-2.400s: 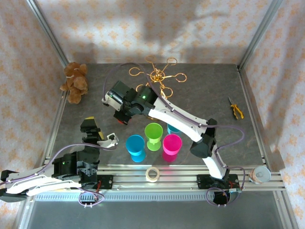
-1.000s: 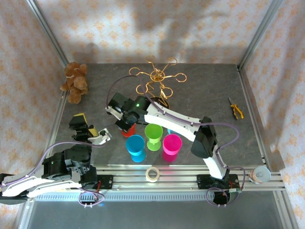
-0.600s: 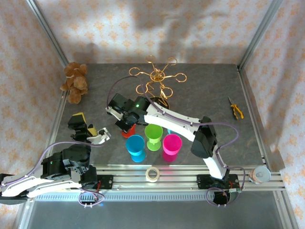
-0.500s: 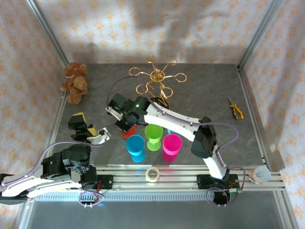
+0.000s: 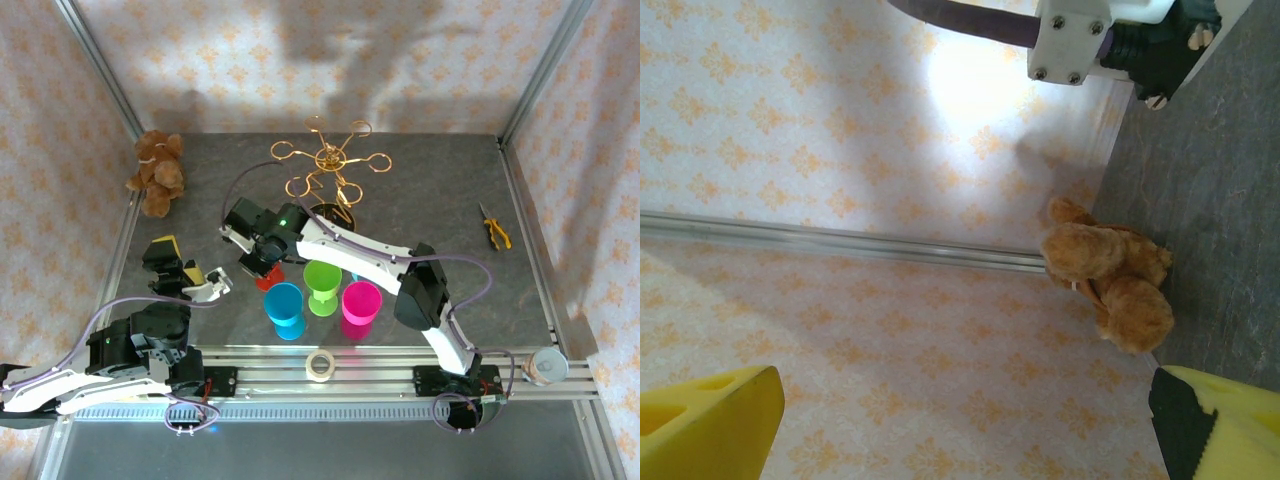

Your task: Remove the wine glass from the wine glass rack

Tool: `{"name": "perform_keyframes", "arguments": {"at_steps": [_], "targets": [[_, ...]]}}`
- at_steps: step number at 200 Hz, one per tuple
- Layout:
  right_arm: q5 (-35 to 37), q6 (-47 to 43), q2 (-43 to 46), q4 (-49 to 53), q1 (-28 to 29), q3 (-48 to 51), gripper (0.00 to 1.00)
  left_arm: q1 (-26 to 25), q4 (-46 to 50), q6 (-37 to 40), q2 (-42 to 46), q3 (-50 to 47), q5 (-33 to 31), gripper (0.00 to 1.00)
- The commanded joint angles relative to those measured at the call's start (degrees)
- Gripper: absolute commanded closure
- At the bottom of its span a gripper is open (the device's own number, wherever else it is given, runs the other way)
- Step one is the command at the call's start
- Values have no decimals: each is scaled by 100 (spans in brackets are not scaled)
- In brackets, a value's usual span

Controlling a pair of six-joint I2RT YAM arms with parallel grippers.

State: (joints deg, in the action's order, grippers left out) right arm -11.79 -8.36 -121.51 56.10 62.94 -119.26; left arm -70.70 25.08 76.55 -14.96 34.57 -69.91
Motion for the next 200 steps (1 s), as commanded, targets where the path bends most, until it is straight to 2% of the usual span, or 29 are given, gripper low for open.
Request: {"name": "perform_keyframes", "arguments": {"at_steps": [1, 55, 88, 173, 200], "targets": [[104, 80, -61, 78, -27, -293, 70, 57, -117, 44, 79, -3, -2, 3], [284, 63, 65, 255, -25, -650, 62, 57, -391, 149, 8, -143, 4, 3], [389, 9, 280, 382, -26, -878, 61, 64, -515, 191, -38, -161, 32, 3], [595, 17, 1315, 445, 147, -872, 59, 52, -1103, 97, -154, -187, 116, 1], [872, 49, 1858, 356, 328, -450, 59, 54, -1240, -93, -355, -95, 166, 1]]}}
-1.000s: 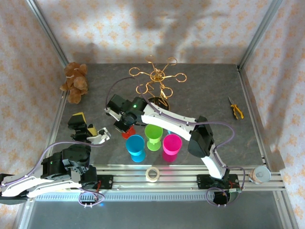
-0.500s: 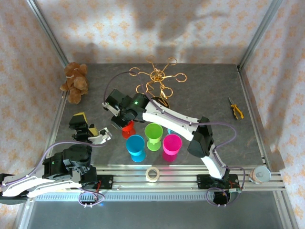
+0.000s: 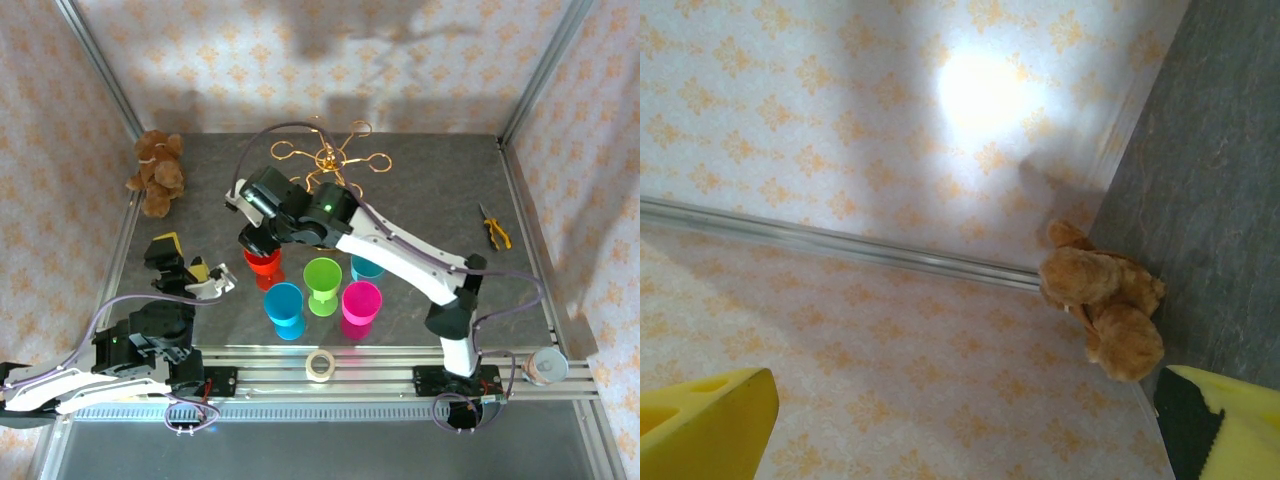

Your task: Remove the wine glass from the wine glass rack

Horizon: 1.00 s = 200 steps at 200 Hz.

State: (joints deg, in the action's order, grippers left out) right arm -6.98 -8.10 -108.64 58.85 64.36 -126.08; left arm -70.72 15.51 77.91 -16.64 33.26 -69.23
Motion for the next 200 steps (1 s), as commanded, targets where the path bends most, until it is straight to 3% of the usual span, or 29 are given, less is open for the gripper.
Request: {"name": "perform_keyframes", "arguments": {"at_steps": [1, 27, 73, 116, 145, 200], "targets": [[404, 30, 602, 77, 193, 250, 59, 57, -284, -235, -197, 43, 100, 1], [576, 271, 1428, -246, 303, 1020, 58, 55, -28, -804, -514, 332, 102, 1], [1899, 909, 3192, -939, 377, 3043, 56, 52, 662, -2313, -964, 1154, 223, 1], [3251, 1877, 4296, -452, 203, 4007, 24, 62, 1815, -4364, -1538, 2240, 638, 1], [3131, 2269, 4823, -353, -478, 4655, 20, 231, 2126, -5608, -1909, 2624, 966, 1], [2329, 2203, 5711, -831, -2061, 5843, 13, 1225, 2273, -7429, -2186, 2774, 2011, 1]]}}
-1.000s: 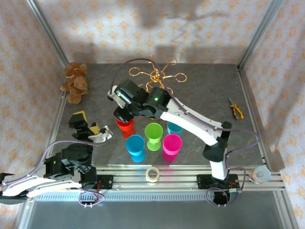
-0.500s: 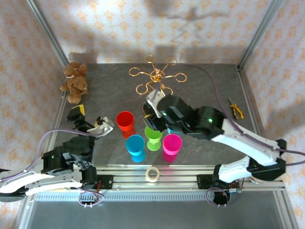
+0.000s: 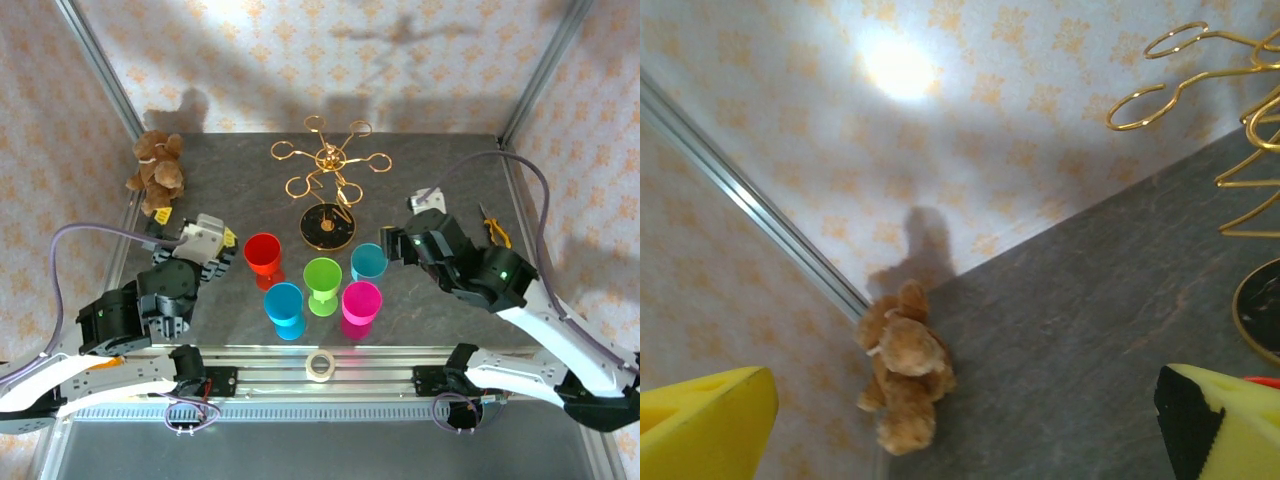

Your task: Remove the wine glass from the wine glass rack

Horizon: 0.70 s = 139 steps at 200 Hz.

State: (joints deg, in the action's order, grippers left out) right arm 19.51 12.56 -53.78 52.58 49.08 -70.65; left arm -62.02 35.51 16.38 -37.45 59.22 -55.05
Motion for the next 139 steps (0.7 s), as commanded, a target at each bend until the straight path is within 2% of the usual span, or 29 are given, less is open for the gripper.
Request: {"name": "perform_keyframes", "arguments": {"at_steps": [1, 57, 86, 91, 110, 139], "targets": [[-331, 140, 226, -208, -558, 317, 13, 378, 273, -1304, -109, 173, 610, 1], [-669, -111, 285, -1074, -1943, 1275, 8, 2007, 33, -2582, -333, -310, 1853, 1], [-730, -96, 245, -1578, -2652, 1742, 7, 2365, -472, -2877, -215, -877, 1969, 1], [-702, -94, 237, -1701, -2745, 1814, 1, 2428, -556, -2865, -203, -965, 1958, 1], [-132, 28, 160, -2068, -2913, 2045, 0, 2723, -776, -2945, -168, -1206, 1896, 1], [-1, 124, -34, -2726, -2981, 2471, 0, 3192, -1124, -3056, -207, -1596, 2096, 1]]}}
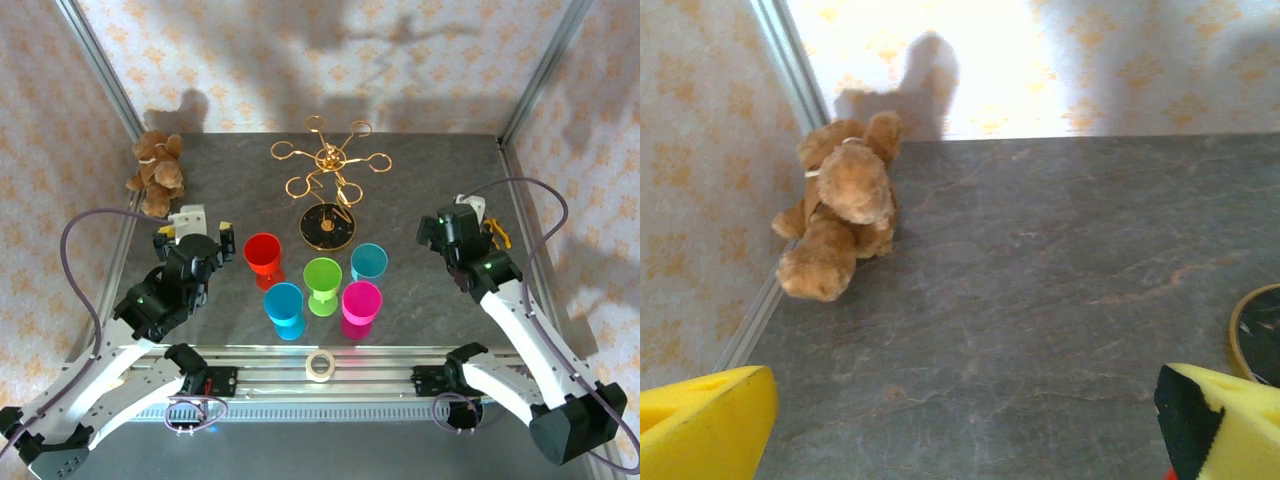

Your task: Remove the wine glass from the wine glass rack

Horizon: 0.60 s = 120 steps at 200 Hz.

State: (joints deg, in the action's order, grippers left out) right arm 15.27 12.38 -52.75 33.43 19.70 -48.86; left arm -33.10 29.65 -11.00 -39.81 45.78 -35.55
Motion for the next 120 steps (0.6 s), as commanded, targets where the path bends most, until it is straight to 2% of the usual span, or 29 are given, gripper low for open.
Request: {"name": "perform_keyframes", "arguments": {"at_steps": [1, 32, 59, 120], "targets": [[437, 142, -151, -838, -40, 304, 0, 316, -548, -321, 23, -261, 150, 1], [1028, 179, -787, -1133, -103, 377, 0, 957, -1168, -309, -129, -767, 272, 1], [558, 129, -1068, -1488, -409, 448, 0, 1610, -1786, -394, -326, -1125, 908, 1], [341, 108, -877, -2157, -936, 769, 0, 1702, -2596, 107, -689, -1317, 1116, 1]]}}
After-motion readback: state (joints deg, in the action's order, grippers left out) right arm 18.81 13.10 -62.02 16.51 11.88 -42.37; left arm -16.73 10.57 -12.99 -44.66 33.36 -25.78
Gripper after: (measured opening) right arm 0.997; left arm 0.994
